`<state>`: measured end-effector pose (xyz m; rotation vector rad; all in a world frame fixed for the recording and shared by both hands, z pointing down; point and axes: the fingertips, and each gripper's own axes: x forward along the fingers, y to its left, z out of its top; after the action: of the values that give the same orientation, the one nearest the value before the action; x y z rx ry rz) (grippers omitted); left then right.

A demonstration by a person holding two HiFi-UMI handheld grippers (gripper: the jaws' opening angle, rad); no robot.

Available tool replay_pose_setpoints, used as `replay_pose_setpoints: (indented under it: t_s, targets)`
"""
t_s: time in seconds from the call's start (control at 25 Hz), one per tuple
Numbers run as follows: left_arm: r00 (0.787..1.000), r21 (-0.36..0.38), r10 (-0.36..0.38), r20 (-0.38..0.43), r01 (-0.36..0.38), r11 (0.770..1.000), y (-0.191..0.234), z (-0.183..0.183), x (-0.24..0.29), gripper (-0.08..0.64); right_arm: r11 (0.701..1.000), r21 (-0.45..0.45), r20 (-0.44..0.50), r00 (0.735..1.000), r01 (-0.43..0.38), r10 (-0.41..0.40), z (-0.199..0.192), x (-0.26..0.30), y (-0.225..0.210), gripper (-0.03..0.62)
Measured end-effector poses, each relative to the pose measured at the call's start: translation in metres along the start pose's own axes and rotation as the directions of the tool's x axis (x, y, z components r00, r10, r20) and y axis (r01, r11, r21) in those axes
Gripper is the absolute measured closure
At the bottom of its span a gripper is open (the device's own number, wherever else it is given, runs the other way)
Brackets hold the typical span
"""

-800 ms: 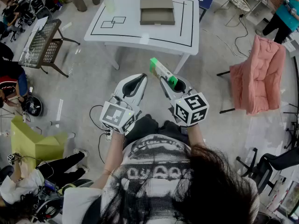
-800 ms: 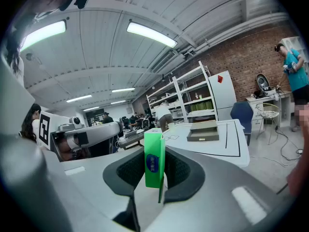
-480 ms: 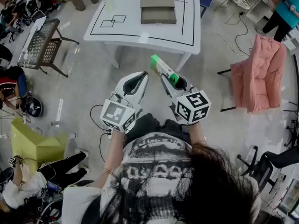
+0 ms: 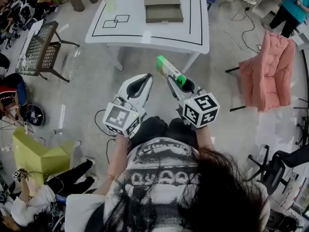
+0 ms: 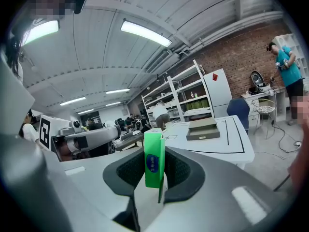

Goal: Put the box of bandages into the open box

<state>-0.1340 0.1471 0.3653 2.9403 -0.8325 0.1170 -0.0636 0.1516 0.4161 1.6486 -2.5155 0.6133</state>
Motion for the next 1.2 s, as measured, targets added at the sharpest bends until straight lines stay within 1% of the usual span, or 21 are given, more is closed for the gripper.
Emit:
replay_pose_setpoints:
  t_s: [0.32, 0.56, 0.8, 1.0, 1.2]
  targets:
    - [1.0, -0.031, -0.011, -0.012, 0.01, 0.999, 0.013, -0.008, 0.008, 0.56, 1.0, 0.0, -0.027, 0.999, 0.018, -0.018, -0.003, 0.006, -0.006, 0.503]
    - [1.0, -0.035, -0.017, -0.021, 0.016, 0.999, 0.023, -0.01, 0.032, 0.56, 1.0, 0.008, -0.027, 0.999, 0.018, -0.018, 0.004, 0.021, -0.029, 0.503]
    - [0.999, -0.035, 0.028, -0.036, -0.029, 0.999, 0.053, -0.012, 0.081, 0.56, 1.0, 0.01, -0.036, 0.999, -0.024, 0.024, 0.02, 0.059, -0.074, 0.502]
    - [0.997, -0.034, 0.072, -0.032, -0.073, 0.997, 0.082, 0.0, 0.137, 0.56, 0.998, -0.002, -0.05, 0.997, -0.065, 0.065, 0.047, 0.09, -0.122, 0.503]
    - [0.993, -0.035, 0.109, -0.037, -0.111, 0.993, 0.097, 0.01, 0.19, 0.56, 0.995, -0.002, -0.067, 0.993, -0.101, 0.1, 0.071, 0.114, -0.171, 0.502]
